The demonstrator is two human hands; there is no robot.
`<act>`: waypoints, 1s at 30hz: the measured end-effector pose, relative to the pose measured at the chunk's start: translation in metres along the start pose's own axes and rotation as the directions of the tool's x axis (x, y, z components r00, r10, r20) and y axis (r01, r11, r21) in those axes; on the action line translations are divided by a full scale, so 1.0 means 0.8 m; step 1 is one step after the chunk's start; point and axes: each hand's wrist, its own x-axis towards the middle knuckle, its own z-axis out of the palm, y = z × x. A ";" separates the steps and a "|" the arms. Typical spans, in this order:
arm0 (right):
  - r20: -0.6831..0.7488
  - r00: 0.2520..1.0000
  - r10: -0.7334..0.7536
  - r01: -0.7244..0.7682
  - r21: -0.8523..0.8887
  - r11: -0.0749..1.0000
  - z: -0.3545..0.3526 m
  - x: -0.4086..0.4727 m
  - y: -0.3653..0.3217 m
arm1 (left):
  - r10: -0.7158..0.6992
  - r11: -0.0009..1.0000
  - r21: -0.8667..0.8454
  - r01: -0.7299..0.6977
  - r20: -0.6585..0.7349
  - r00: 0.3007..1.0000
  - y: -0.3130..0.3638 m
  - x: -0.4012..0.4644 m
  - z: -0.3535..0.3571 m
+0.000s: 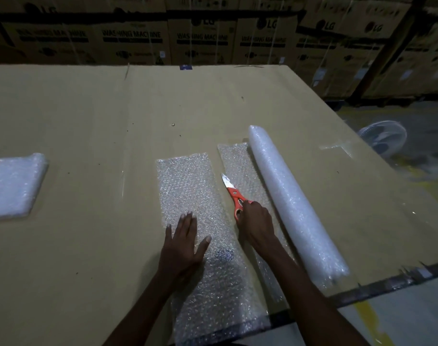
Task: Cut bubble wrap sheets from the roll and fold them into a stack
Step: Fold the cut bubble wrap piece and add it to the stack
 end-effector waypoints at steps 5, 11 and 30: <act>-0.160 0.973 -0.165 0.165 -0.009 0.986 0.026 -0.019 0.008 | -0.075 0.995 0.076 0.069 0.082 0.994 0.010 -0.019 0.003; -0.251 0.879 -0.405 0.420 0.005 0.908 0.063 -0.046 0.001 | -0.069 0.992 0.113 0.057 0.101 0.992 -0.006 -0.015 -0.002; 0.028 0.914 -0.404 0.405 -0.081 0.911 0.127 -0.081 -0.127 | 0.000 1.000 -0.003 0.000 0.130 0.992 -0.120 -0.013 -0.062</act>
